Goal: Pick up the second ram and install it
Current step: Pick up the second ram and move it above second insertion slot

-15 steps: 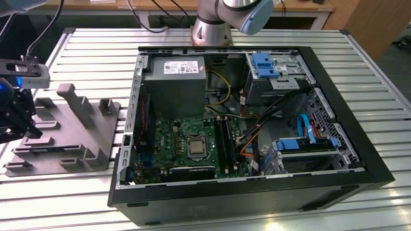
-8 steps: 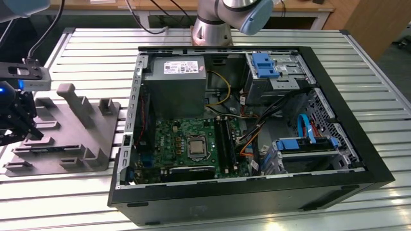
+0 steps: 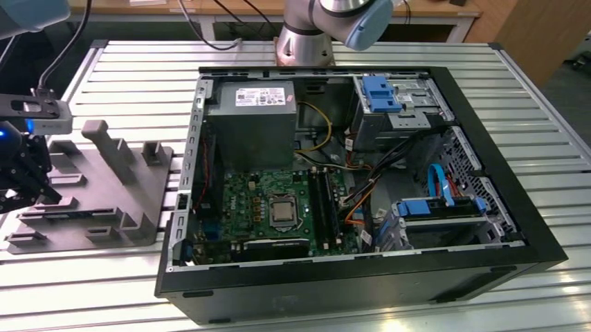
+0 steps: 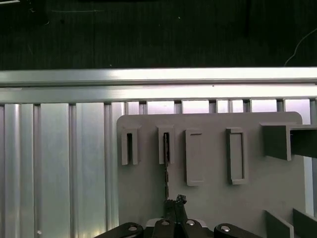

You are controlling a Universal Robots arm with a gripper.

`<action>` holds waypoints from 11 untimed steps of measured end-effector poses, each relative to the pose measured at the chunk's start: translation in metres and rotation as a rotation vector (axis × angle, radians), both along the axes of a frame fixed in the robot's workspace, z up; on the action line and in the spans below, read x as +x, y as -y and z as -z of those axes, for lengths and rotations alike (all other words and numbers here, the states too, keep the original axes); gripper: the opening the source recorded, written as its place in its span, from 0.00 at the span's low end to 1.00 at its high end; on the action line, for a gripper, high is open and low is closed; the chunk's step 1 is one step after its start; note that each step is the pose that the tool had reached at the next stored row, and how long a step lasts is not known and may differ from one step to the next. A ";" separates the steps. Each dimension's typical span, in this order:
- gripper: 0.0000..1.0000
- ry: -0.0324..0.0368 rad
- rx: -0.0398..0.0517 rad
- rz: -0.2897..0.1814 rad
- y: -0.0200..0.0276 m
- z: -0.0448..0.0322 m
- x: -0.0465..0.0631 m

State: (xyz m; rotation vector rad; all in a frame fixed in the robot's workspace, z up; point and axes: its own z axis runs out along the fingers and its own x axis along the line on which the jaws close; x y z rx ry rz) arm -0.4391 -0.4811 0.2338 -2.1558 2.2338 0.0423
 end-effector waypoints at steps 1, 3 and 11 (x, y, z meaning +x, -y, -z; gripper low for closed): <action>0.10 -0.0002 -0.0001 -0.002 0.0004 0.0006 0.000; 0.10 0.0000 0.0000 -0.006 0.0012 0.0021 -0.001; 0.10 -0.0003 -0.0002 -0.018 0.0038 0.0068 -0.001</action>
